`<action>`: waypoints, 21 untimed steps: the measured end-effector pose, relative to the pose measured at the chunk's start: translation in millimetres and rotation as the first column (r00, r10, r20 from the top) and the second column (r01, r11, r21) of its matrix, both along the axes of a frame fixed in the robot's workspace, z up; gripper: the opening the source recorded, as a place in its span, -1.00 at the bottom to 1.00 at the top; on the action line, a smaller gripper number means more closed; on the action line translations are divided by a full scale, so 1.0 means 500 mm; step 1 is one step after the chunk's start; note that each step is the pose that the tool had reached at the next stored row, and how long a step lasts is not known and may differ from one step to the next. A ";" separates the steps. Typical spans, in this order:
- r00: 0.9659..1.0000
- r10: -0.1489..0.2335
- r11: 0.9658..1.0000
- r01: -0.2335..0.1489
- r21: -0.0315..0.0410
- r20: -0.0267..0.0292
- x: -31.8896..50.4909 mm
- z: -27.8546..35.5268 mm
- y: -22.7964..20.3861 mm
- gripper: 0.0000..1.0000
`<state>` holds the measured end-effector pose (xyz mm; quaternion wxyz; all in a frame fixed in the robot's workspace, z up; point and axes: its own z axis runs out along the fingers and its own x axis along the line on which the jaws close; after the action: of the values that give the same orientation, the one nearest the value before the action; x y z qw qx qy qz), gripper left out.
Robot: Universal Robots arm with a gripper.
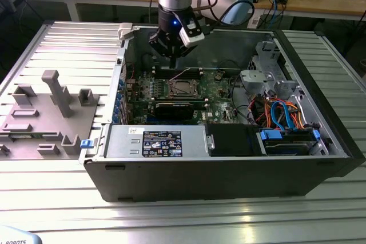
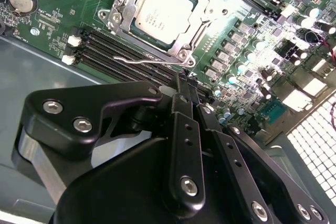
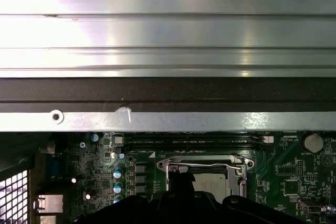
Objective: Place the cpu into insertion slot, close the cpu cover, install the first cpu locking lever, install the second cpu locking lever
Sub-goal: 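Install the first cpu locking lever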
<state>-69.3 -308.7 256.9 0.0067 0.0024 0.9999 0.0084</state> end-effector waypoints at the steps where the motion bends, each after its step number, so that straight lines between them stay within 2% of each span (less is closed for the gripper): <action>1: 1.000 0.000 1.000 0.000 0.000 0.000 0.000 -0.001 0.0000 -0.79; 21: 1.000 0.000 1.000 0.000 0.000 0.000 0.019 -0.015 0.0000 -0.79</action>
<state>-60.0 -308.7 249.4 0.0067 0.0024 0.9999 0.0084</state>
